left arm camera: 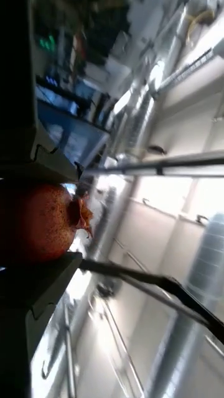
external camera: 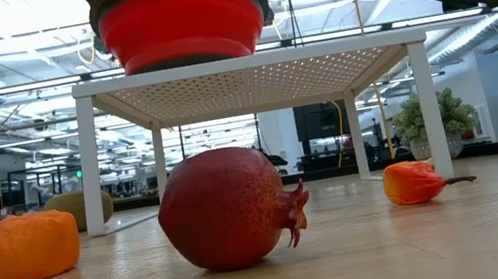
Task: Pick & Place Fruit
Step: Put the top pomegranate into the strainer bowl on the shelf
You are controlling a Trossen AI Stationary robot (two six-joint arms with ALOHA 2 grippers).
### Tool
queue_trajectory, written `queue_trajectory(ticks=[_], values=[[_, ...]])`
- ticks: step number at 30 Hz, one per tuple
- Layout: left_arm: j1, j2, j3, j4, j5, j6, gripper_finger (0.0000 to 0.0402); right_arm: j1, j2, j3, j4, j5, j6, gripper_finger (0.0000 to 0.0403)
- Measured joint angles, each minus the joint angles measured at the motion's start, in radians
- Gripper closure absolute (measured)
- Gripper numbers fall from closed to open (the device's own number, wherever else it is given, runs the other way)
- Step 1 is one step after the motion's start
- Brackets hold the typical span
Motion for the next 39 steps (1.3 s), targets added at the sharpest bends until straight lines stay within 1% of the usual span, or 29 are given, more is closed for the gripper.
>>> queue_trajectory(ticks=[3, 8, 10, 12, 18, 23, 27, 29, 39], values=[[0.000, 0.000, 0.000, -0.072, -0.125, 0.053, 0.0236, 0.000, 0.000, 0.000, 0.000, 0.000, 0.000, 0.0403], [0.000, 0.000, 0.000, -0.153, -0.400, 0.191, 0.0236, 0.000, 0.000, 0.000, 0.000, 0.000, 0.001, 0.0403], [0.006, 0.000, 0.000, -0.171, -0.483, 0.254, 0.0236, 0.000, 0.000, 0.000, 0.000, 0.000, 0.001, 0.0403], [0.012, 0.003, 0.000, -0.174, -0.535, 0.317, 0.0236, 0.000, 0.000, -0.001, 0.000, 0.000, 0.000, 0.0403], [0.034, 0.044, 0.000, -0.173, -0.582, 0.543, 0.0236, 0.000, 0.000, -0.052, 0.028, 0.003, 0.000, 0.0403], [0.062, 0.105, 0.000, -0.167, -0.638, 0.704, 0.0236, 0.000, 0.001, -0.117, 0.128, 0.003, -0.001, 0.0403], [0.093, 0.156, 0.000, -0.167, -0.728, 0.743, 0.0236, 0.000, 0.001, -0.144, 0.185, 0.003, -0.005, 0.0403], [0.106, 0.175, 0.000, -0.166, -0.752, 0.746, 0.0236, 0.000, 0.000, -0.152, 0.198, 0.003, -0.005, 0.0403], [0.123, 0.182, 0.015, -0.165, -0.764, 0.743, 0.0236, 0.000, 0.000, -0.153, 0.193, 0.003, 0.008, 0.0403]])
